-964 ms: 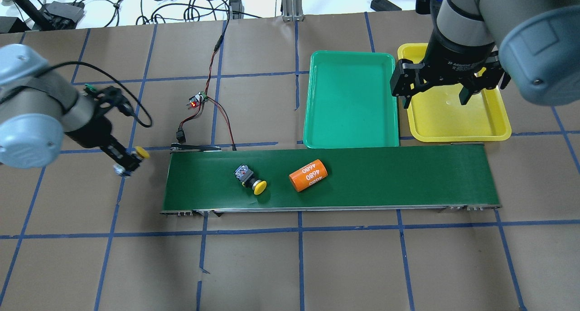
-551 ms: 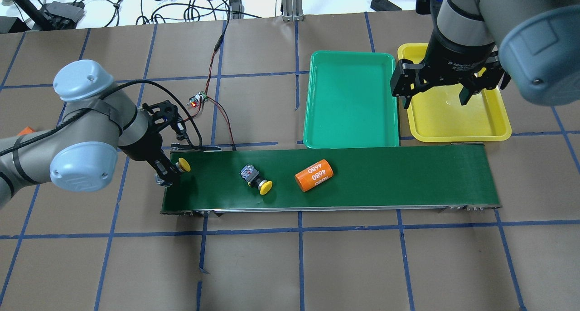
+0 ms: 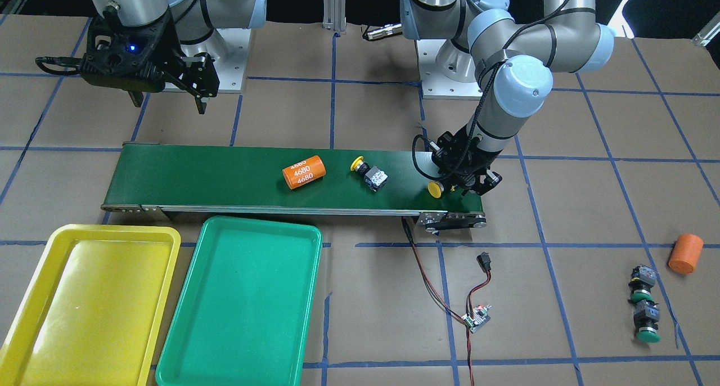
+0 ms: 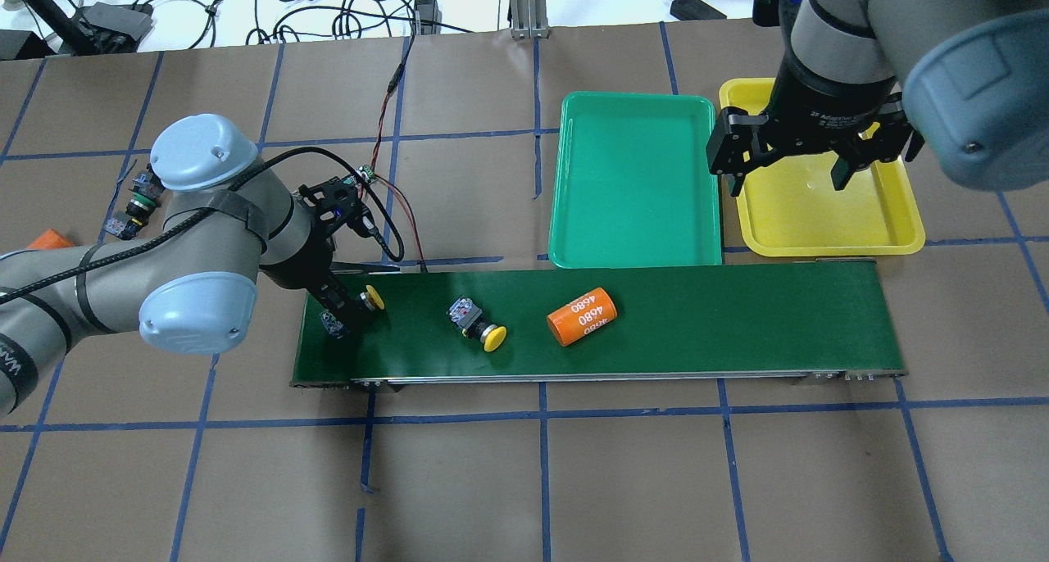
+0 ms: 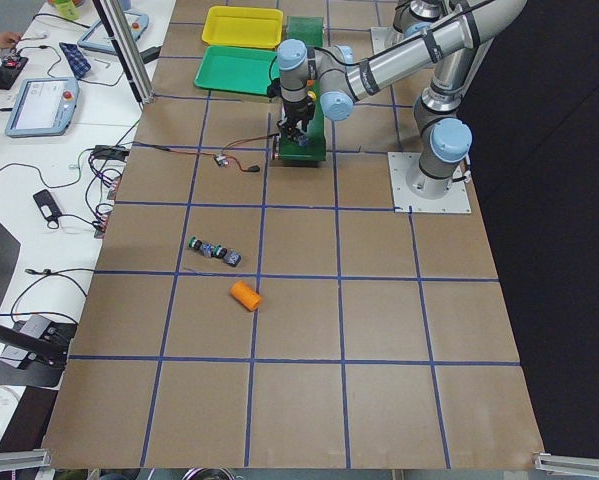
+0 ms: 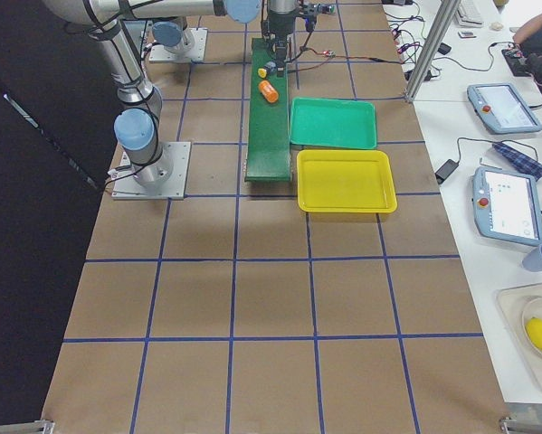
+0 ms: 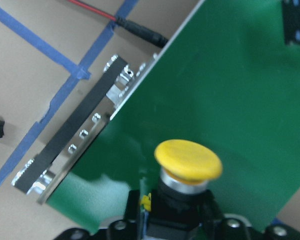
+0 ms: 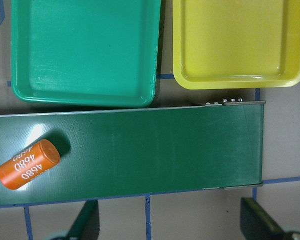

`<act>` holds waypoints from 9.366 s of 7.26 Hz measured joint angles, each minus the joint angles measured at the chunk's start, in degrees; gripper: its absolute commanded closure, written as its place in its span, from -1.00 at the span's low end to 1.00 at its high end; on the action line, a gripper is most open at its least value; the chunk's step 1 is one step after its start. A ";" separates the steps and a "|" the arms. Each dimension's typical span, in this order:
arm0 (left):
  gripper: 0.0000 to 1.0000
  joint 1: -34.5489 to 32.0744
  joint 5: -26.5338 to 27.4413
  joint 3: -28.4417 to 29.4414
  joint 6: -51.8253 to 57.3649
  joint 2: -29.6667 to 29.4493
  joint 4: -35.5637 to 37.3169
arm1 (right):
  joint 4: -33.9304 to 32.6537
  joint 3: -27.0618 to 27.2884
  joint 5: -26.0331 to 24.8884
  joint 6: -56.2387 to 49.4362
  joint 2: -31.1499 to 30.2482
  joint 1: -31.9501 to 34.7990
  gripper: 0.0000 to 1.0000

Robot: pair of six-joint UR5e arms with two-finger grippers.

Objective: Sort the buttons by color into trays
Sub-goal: 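Place the second yellow button on the conveyor with the left gripper, then grasp a green-capped button on the table with the left gripper, then place the green button on the conveyor with the left gripper, then lower right gripper to a yellow button while left grasps another green button, then grasp the yellow button with right while left places green button on conveyor, then lift yellow button into yellow tray with right while left grasps orange cylinder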

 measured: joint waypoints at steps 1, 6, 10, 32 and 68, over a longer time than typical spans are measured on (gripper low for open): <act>-1.00 2.52 -0.06 0.36 -0.83 0.54 0.21 | 0.00 0.00 0.00 0.00 0.00 0.00 -1.00; -1.00 24.81 0.49 19.14 -0.36 -13.48 0.24 | 0.00 0.00 0.00 0.00 0.03 0.00 -1.00; -1.00 32.40 0.48 29.62 2.91 -27.90 0.66 | 0.00 0.08 0.00 0.00 0.02 -0.03 -1.00; -1.00 2.40 0.73 -3.51 9.77 3.38 1.29 | 0.45 1.06 -0.33 -0.28 -0.44 0.24 -1.00; -1.00 29.51 2.43 16.23 -5.55 -8.17 -2.00 | -31.85 30.28 5.92 -21.08 6.76 -0.35 0.97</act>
